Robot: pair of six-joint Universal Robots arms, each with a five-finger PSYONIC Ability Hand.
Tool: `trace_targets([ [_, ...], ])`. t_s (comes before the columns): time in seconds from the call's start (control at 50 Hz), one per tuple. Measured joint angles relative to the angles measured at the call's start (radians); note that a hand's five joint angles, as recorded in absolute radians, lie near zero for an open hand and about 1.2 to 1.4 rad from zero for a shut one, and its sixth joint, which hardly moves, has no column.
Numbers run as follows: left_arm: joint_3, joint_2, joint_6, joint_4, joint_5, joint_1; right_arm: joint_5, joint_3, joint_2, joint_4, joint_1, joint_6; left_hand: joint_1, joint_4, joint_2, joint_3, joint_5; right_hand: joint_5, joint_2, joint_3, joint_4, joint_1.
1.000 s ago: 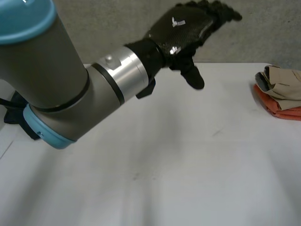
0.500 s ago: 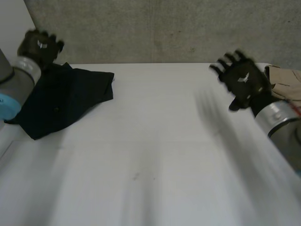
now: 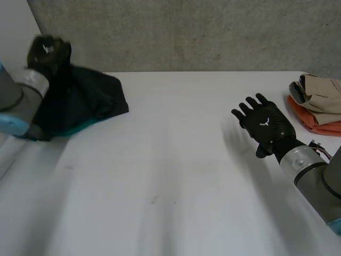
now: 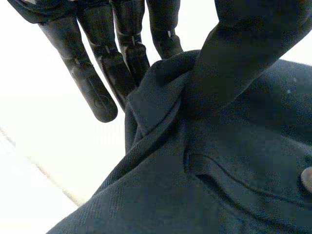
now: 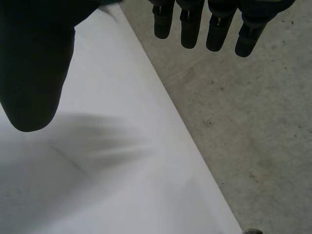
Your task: Fold the laundry.
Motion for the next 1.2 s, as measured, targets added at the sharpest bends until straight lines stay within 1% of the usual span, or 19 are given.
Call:
trace_targets([
  [0.04,-0.029,0.070,-0.048,0.002,-0.006,-0.020,0.003,-0.001,-0.008,0.000,-0.002,0.001,0.002,0.001,0.000,0.002,0.000,0.000,0.000,0.000,0.000,0.000],
  [0.06,-0.062,0.153,-0.109,0.005,-0.010,-0.050,0.008,-0.001,-0.021,0.000,-0.006,0.003,0.003,0.004,0.000,0.002,0.000,0.000,0.000,0.000,0.000,0.000],
  [0.16,-0.156,0.377,-0.305,0.009,-0.016,-0.157,0.017,-0.001,-0.051,0.000,-0.022,0.008,0.004,0.004,0.000,0.002,0.017,0.000,0.000,0.000,0.000,0.000],
  [0.24,-0.214,0.462,-0.407,0.007,-0.020,-0.241,0.020,0.005,-0.066,0.004,-0.029,0.011,0.004,0.004,0.000,0.002,0.036,0.000,0.000,0.000,0.000,0.000],
  [0.32,-0.269,0.456,-0.471,0.001,-0.032,-0.371,0.029,0.011,-0.077,0.016,-0.032,0.013,0.004,0.004,0.003,0.002,0.039,0.000,0.000,0.000,0.000,0.000],
  [0.4,-0.302,0.369,-0.489,-0.002,-0.064,-0.505,0.051,0.010,-0.080,0.024,-0.034,0.014,0.004,0.004,0.003,0.002,0.039,0.000,0.000,0.000,0.000,0.000],
  [0.46,-0.309,0.283,-0.491,-0.008,-0.089,-0.575,0.076,0.005,-0.080,0.028,-0.036,0.014,-0.056,-0.046,-0.062,-0.046,-0.007,0.000,0.000,0.000,0.000,0.000],
  [0.48,-0.309,0.283,-0.491,-0.008,-0.089,-0.575,0.076,0.005,-0.080,0.028,-0.036,0.014,-0.056,-0.046,-0.062,-0.046,-0.007,0.000,0.000,0.000,0.000,0.000],
  [0.5,-0.310,0.231,-0.488,-0.021,-0.099,-0.604,0.091,0.002,-0.079,0.029,-0.037,0.014,-0.283,-0.248,-0.270,-0.246,-0.207,0.000,0.000,0.000,0.000,0.000],
  [0.52,-0.310,0.201,-0.485,-0.032,-0.104,-0.619,0.098,0.000,-0.079,0.030,-0.038,0.014,-0.603,-0.525,-0.524,-0.517,-0.482,0.000,0.000,0.000,0.000,0.000],
  [0.56,-0.310,0.164,-0.475,-0.062,-0.108,-0.641,0.111,-0.002,-0.078,0.033,-0.040,0.015,-0.848,-0.818,-0.820,-0.809,-0.764,0.000,0.000,0.000,0.000,0.000],
  [0.58,-0.310,0.152,-0.468,-0.083,-0.110,-0.650,0.116,-0.004,-0.078,0.037,-0.040,0.016,-0.866,-0.857,-0.846,-0.836,-0.800,0.000,0.000,0.000,0.000,0.000],
  [0.62,-0.310,0.149,-0.452,-0.121,-0.112,-0.662,0.123,-0.007,-0.078,0.046,-0.040,0.019,-0.875,-0.920,-0.906,-0.900,-0.862,0.000,0.000,0.000,0.000,0.000],
  [0.72,-0.322,0.220,-0.389,-0.202,-0.117,-0.650,0.136,-0.028,-0.079,0.118,-0.040,0.071,-0.875,-0.920,-0.906,-0.901,-0.862,0.000,0.000,0.000,0.000,0.000],
  [0.8,-0.340,0.291,-0.328,-0.229,-0.117,-0.611,0.142,-0.063,-0.080,0.232,-0.038,0.156,-0.875,-0.920,-0.906,-0.901,-0.862,0.000,0.000,0.000,0.000,0.000],
  [0.86,-0.345,0.329,-0.252,-0.237,-0.110,-0.556,0.142,-0.106,-0.081,0.379,-0.037,0.264,-0.875,-0.920,-0.906,-0.901,-0.862,0.000,0.000,0.000,0.000,0.000],
  [0.98,-0.307,0.263,-0.101,-0.265,-0.079,-0.475,0.136,-0.139,-0.080,0.575,-0.033,0.432,-0.875,-0.920,-0.906,-0.901,-0.863,0.000,0.000,0.000,0.000,0.000],
  [1.06,-0.256,0.149,-0.008,-0.316,-0.027,-0.449,0.137,-0.100,-0.080,0.574,-0.025,0.480,-0.875,-0.930,-0.923,-0.913,-0.872,0.000,0.000,0.000,0.000,0.000],
  [1.2,-0.168,-0.030,0.083,-0.382,0.067,-0.446,0.180,0.004,-0.071,0.401,0.013,0.489,-0.875,-0.931,-0.924,-0.913,-0.872,0.000,0.000,0.000,0.000,0.000],
])
